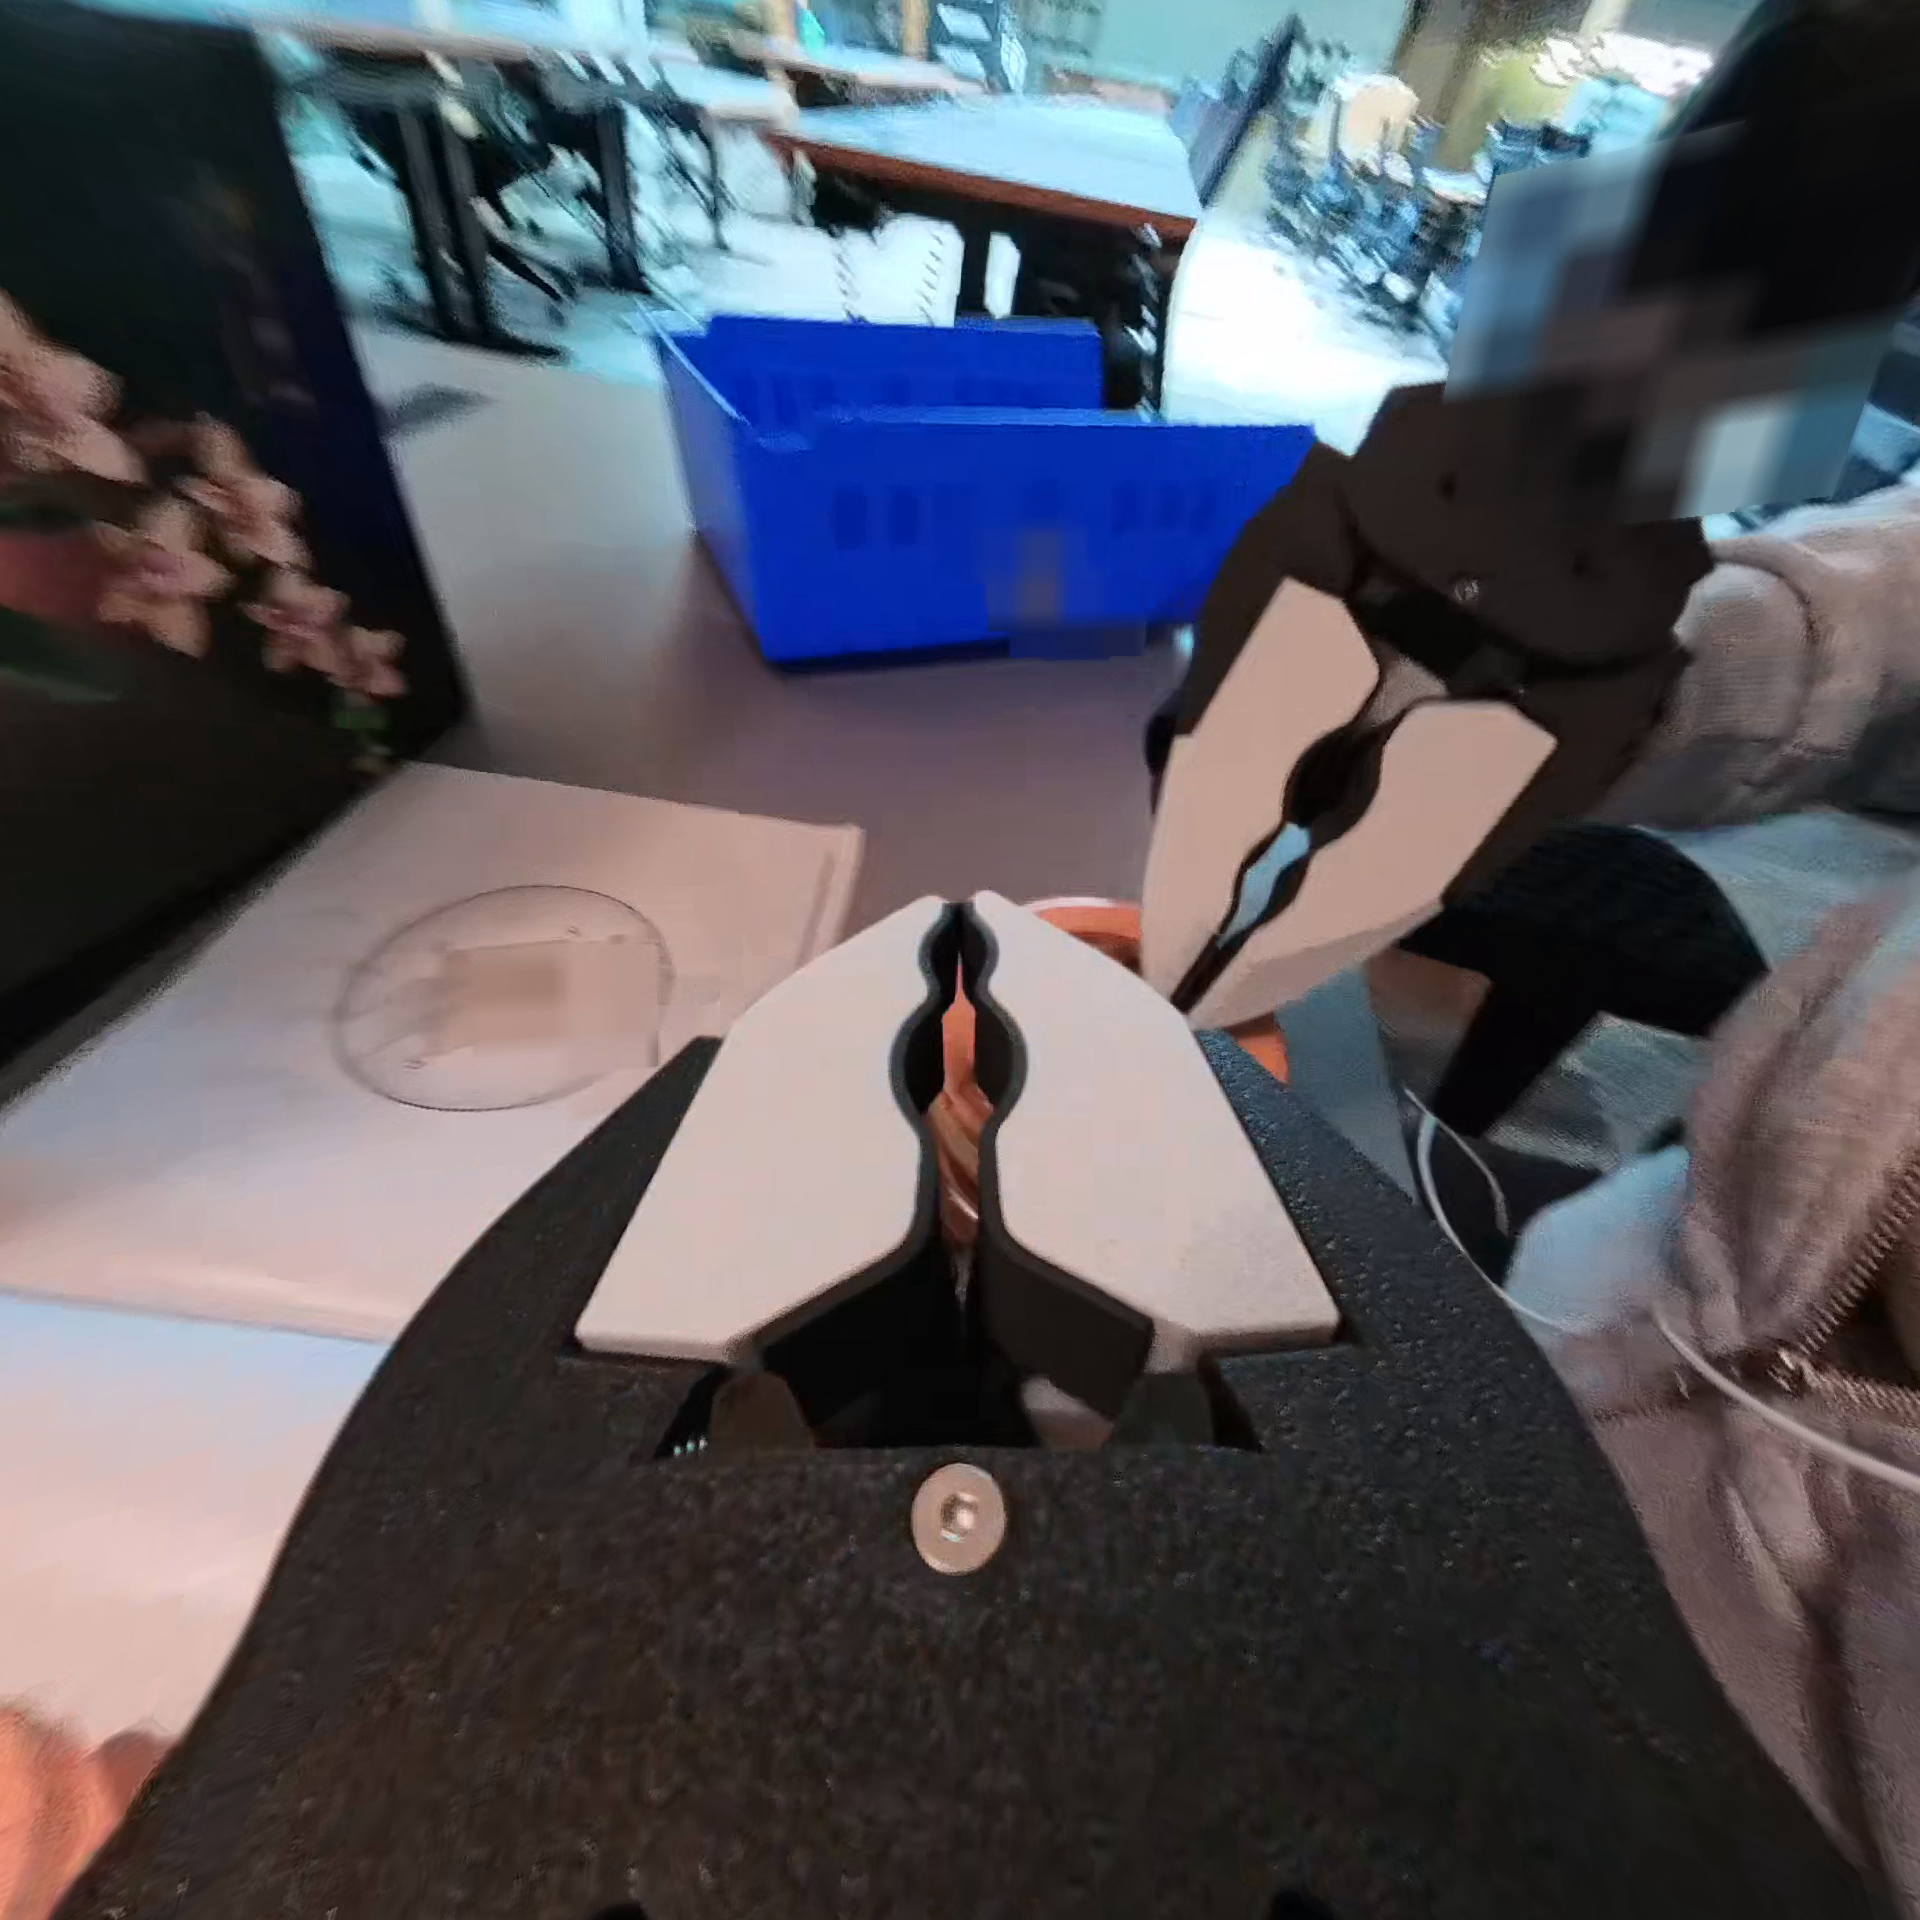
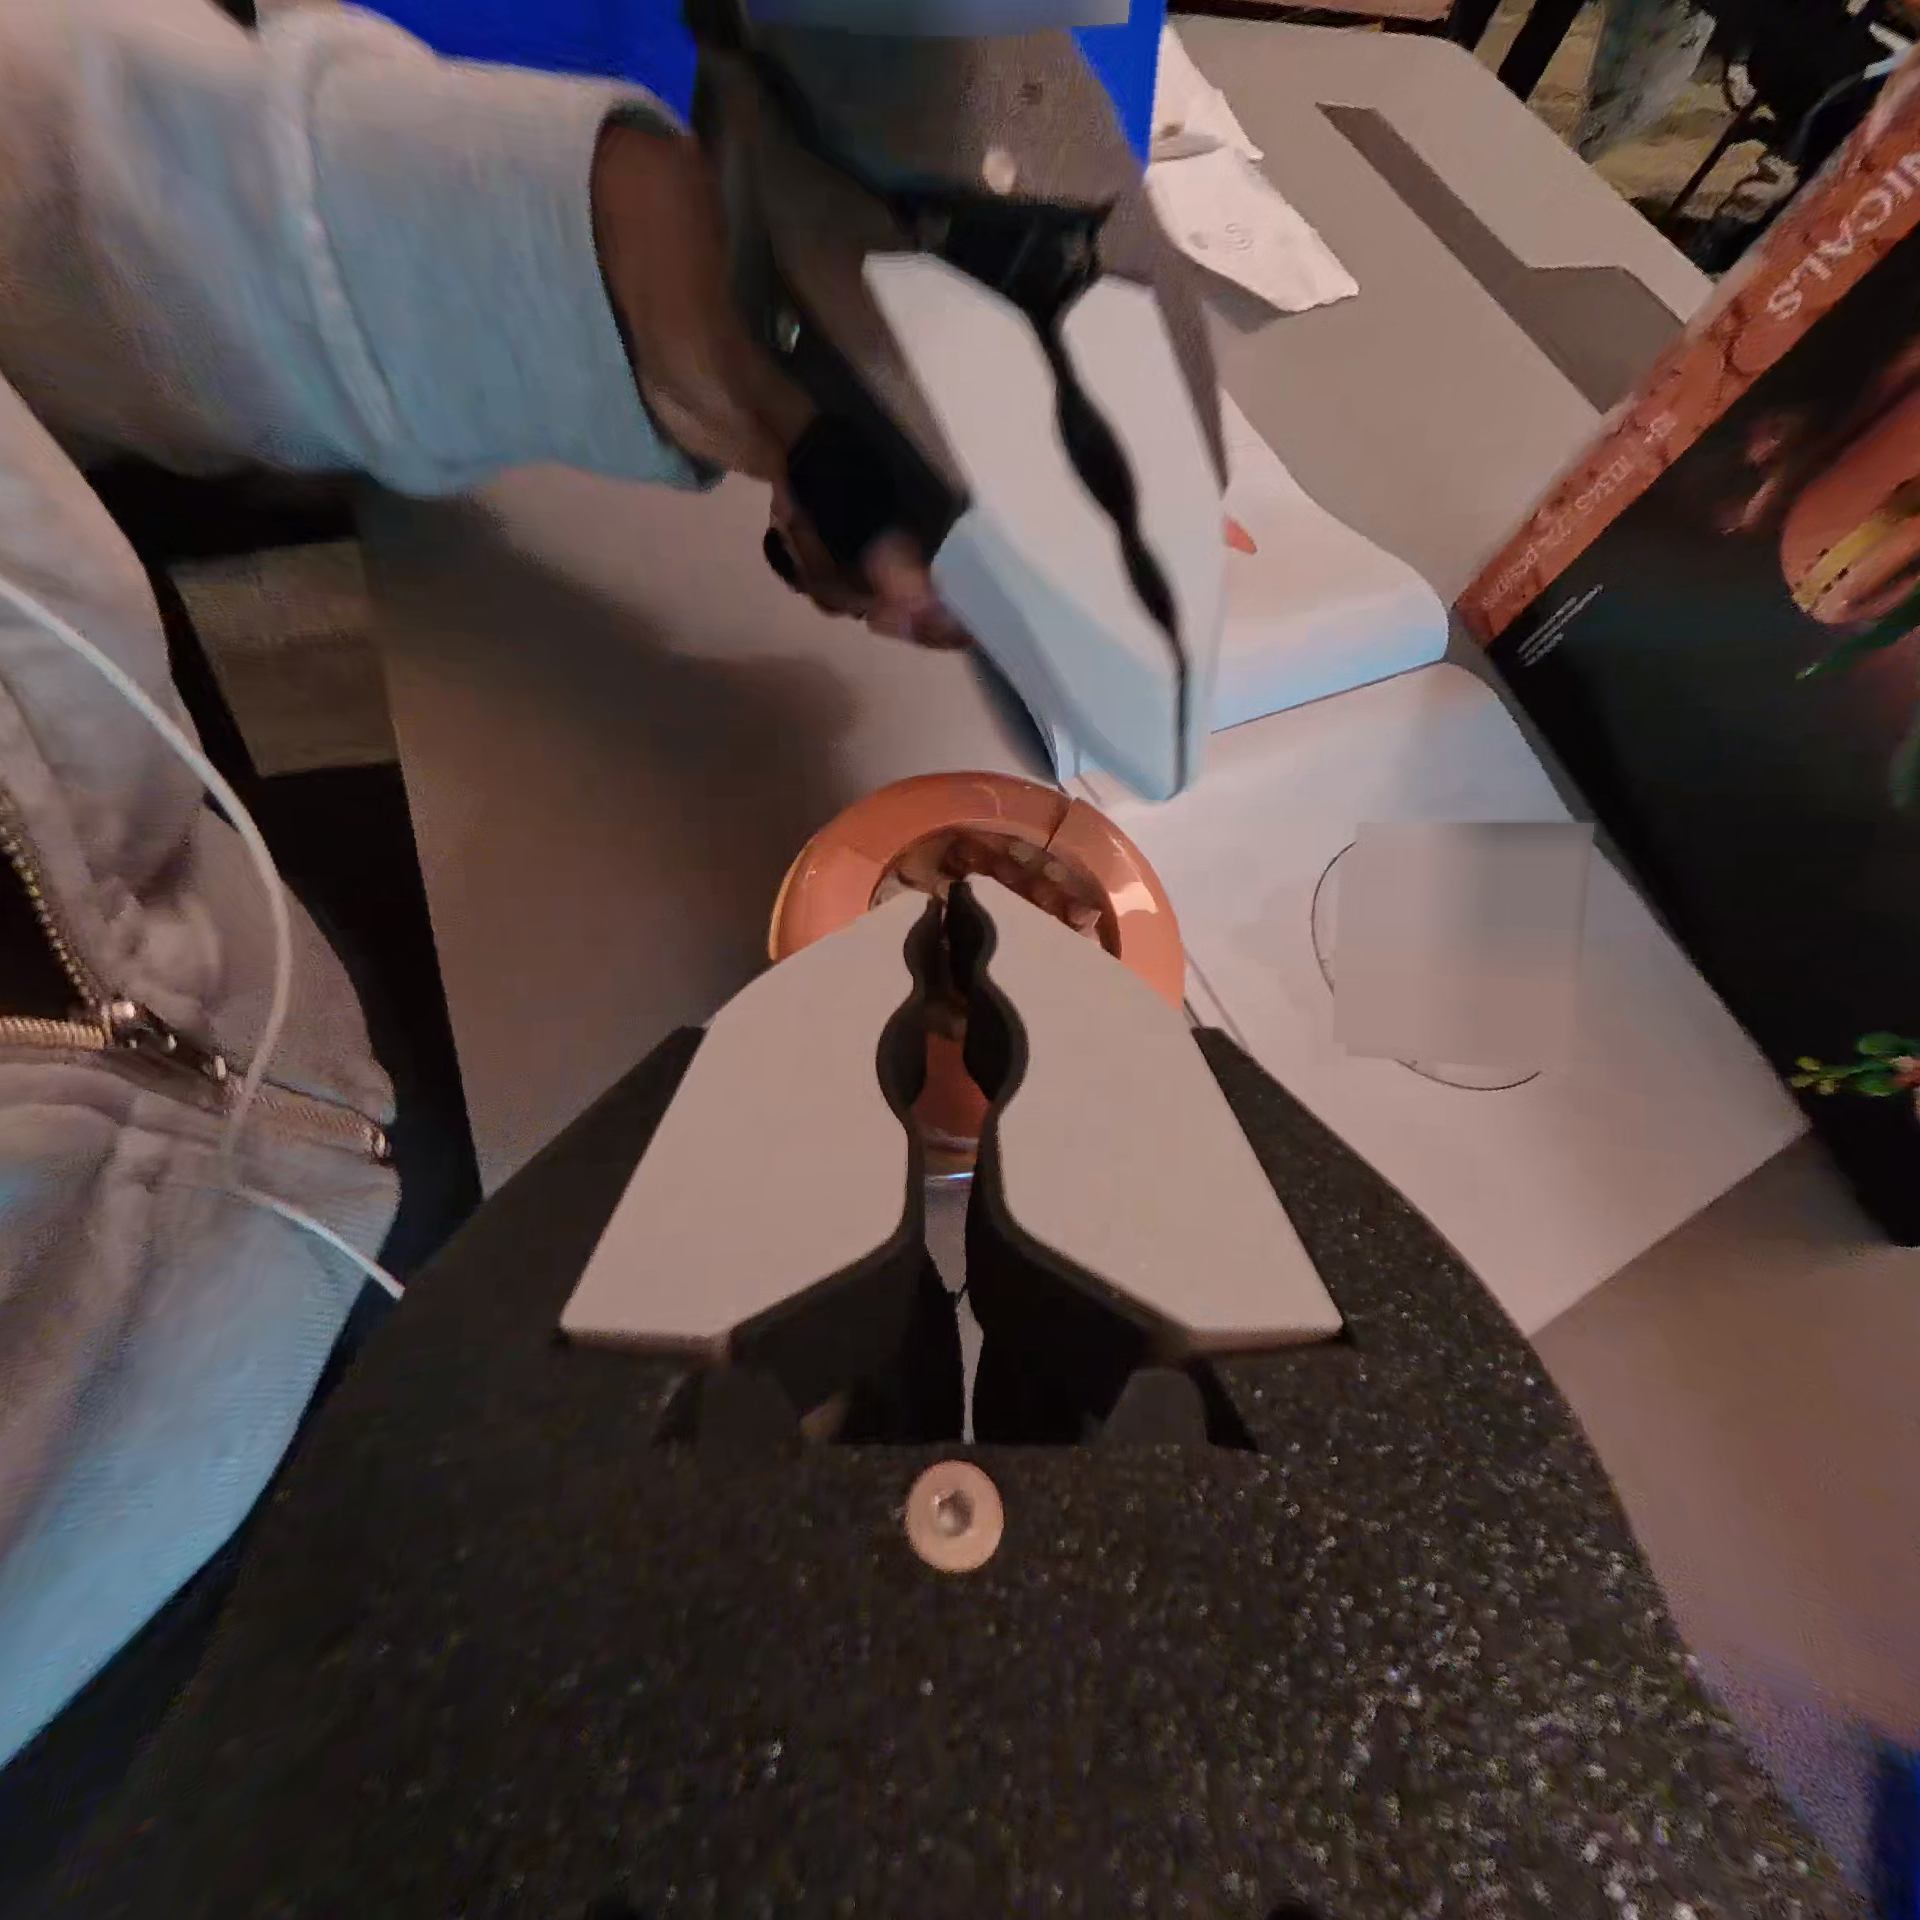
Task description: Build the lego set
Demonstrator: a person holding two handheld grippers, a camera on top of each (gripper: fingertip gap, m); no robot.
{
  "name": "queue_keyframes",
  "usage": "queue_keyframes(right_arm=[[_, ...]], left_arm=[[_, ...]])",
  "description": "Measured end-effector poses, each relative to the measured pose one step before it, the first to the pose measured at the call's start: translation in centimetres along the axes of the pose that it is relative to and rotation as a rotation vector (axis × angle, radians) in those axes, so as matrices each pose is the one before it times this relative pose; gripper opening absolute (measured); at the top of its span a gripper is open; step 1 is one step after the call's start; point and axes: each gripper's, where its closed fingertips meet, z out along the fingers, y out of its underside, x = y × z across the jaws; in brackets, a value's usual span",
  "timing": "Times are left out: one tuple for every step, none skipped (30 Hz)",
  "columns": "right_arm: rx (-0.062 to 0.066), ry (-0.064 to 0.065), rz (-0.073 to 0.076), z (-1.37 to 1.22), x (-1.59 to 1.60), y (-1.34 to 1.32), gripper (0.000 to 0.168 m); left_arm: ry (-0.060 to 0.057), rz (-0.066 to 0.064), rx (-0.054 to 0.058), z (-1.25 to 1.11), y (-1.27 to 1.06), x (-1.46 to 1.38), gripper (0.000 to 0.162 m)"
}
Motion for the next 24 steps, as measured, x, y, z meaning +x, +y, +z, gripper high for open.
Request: queue_keyframes(right_arm=[[0.0139,-0.0062,0.0253,-0.003,0.004,0.003,0.001],[0.0112,-0.0024,0.018,-0.025,0.017,0.017,0.0],[0.0108,0.0008,0.0101,-0.007,0.025,0.015,0.0],[0.0122,0.0032,0.0032,0.006,0.015,-0.009,0.0],[0.0107,0.0044,-0.0015,0.016,0.02,-0.009,0.0],[0.0081,0.0032,-0.0025,0.006,0.01,-0.004,0.0],[0.0051,-0.0017,0.0033,0.01,-0.013,-0.013,0.0],[0.0039,-0.0024,0.0099,0.003,-0.006,0.009,0.0],[0.0058,-0.0037,0.0149,-0.007,-0.012,0.001,0.0],[0.0082,-0.0043,0.0164,-0.005,-0.008,0.01,0.0],[0.0094,-0.0043,0.0147,-0.011,0.003,-0.003,0.0],[0.0087,-0.0043,0.012,0.01,-0.008,-0.001,0.0],[0.0059,-0.0036,0.0061,-0.012,-0.017,-0.003,0.0],[0.0028,-0.0019,0.002,-0.015,-0.008,-0.019,0.0],[-0.0024,-0.0044,-0.0031,-0.071,-0.05,-0.021,0.0],[0.0027,-0.0069,-0.0135,-0.166,-0.04,-0.127,0.0],[0.0421,0.0256,0.0053,-0.406,0.561,-0.71,0.0],[0.073,0.0454,0.0347,-0.614,1.059,-1.144,0.0],[0.0552,0.0489,0.0614,-0.467,1.306,-0.829,0.0],[0.0104,0.0423,0.0719,-0.178,1.216,-0.019,0.0],[-0.0229,0.0167,0.0543,0.106,0.654,0.674,0.0],[-0.0244,0.016,0.0277,0.249,0.339,0.917,0.0],[-0.0129,0.013,-0.0049,0.24,0.079,0.776,0.0],[-0.0049,0.0245,-0.0169,0.173,0.163,0.513,0.0]], left_arm=[[0.0301,-0.0134,-0.0374,0.41,0.857,0.324,0.0],[0.0103,-0.0095,-0.028,0.273,0.8,0.12,0.0],[0.0007,-0.0122,-0.0077,0.122,0.511,0.04,0.0],[0.0024,-0.021,0.0213,-0.028,-0.026,0.058,0.0],[0.0005,-0.0267,0.0111,-0.041,0.011,-0.038,0.0],[0.0015,-0.0283,0.011,-0.01,0.005,-0.014,0.0],[0.0074,-0.0264,0.0102,0.028,0.039,0.092,0.0],[0.0141,-0.0198,0.0039,0.051,0.076,0.243,0.0],[0.0043,-0.0126,-0.0035,0.047,0.098,0.169,0.0],[-0.0044,-0.0082,-0.0052,0.035,0.088,0.024,0.0],[-0.0004,-0.0098,0.0034,0.004,0.01,-0.012,0.0],[0.007,-0.0178,0.0106,-0.009,-0.013,-0.011,0.0],[0.0057,-0.0134,0.0092,-0.014,-0.027,0.013,0.0],[-0.0012,0.0046,0.0015,0.006,0.0,0.076,0.0],[0.0032,0.0136,-0.0041,0.026,0.04,0.251,0.0],[0.0084,-0.0008,0.0001,-0.045,-0.04,0.321,0.0],[0.0022,-0.018,0.027,-0.224,-0.463,0.182,0.0],[0.0005,-0.0172,0.057,-0.46,-0.991,0.115,0.0],[-0.0177,-0.0094,0.0456,-0.42,-0.935,-0.191,0.0],[-0.0445,0.0084,0.0077,-0.211,-0.296,-0.662,0.0],[-0.046,0.0171,-0.0137,0.02,0.254,-0.756,0.0],[-0.0184,-0.0016,-0.0136,0.224,0.481,-0.374,0.0],[0.0059,-0.0183,-0.0105,0.321,0.503,0.026,0.0],[-0.0009,-0.0106,-0.0133,0.303,0.545,0.009,0.0]])
